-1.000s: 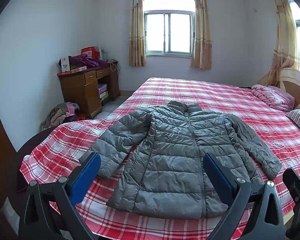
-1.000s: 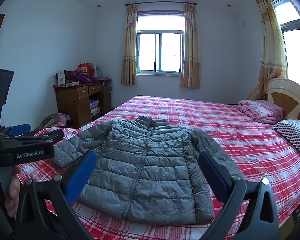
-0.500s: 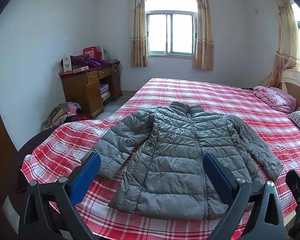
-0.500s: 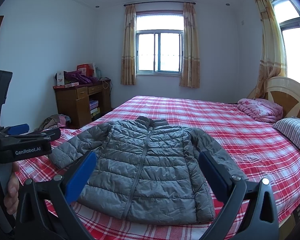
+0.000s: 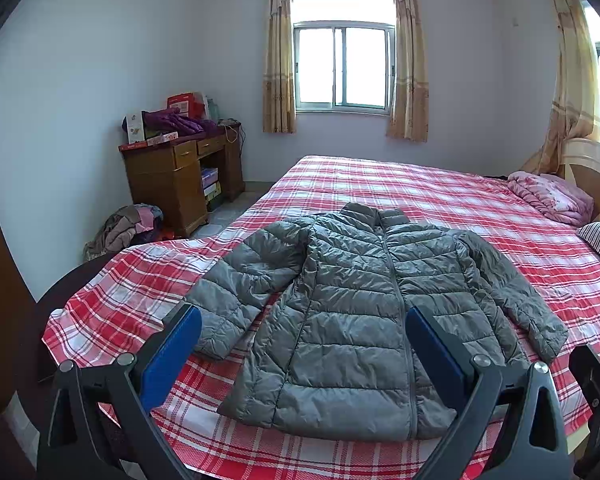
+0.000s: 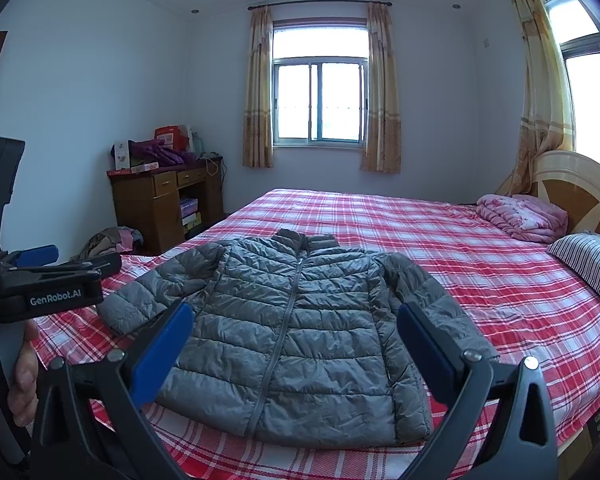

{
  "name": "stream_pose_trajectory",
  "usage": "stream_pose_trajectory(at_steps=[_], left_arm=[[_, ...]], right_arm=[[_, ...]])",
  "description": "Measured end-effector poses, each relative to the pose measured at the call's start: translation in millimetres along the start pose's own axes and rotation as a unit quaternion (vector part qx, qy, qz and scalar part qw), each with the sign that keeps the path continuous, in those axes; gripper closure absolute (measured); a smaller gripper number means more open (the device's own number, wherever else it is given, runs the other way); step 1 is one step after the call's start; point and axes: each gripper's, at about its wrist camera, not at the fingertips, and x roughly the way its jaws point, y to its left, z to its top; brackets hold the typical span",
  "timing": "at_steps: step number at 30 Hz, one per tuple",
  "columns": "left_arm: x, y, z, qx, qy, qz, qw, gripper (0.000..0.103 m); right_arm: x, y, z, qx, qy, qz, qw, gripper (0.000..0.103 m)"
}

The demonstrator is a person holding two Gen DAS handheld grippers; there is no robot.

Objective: Fold large clothes

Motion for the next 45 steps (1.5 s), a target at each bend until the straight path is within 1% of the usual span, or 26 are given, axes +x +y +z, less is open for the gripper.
stream_pose_trajectory(at_steps=[19,35,39,42,45], left_arm=[[0.4,5.0,-0.2,-0.002,-0.004,0.004,1.0,0.001],[3.6,6.9,-0.7,-0.002,0.0,0.003,1.0,0.001],[11.7,6.9,-3.6,-0.003,0.009,-0.013,0.9999,0.001],[27.2,7.1,-7.0,-0.002,0.019,-0.012,0.9997,0.001],[47.1,6.1,-10.5,0.003,0.031,-0.007,0.9995,0.001]], right_arm=[[0.6,-0.6,-0.5,0.001,0.0,0.0,1.0,0.0],[2.3,-1.9,-0.9,0.003,0.004,0.0,1.0,0.0],[3.3,-2.0,-1.5,0.003,0.004,0.001,1.0,0.0],[12.4,-8.6,-2.9,0.01,0.007,0.003,1.0,0.0],[30.8,-22.7,-7.1,0.019,0.022,-0.006,1.0,0.0]])
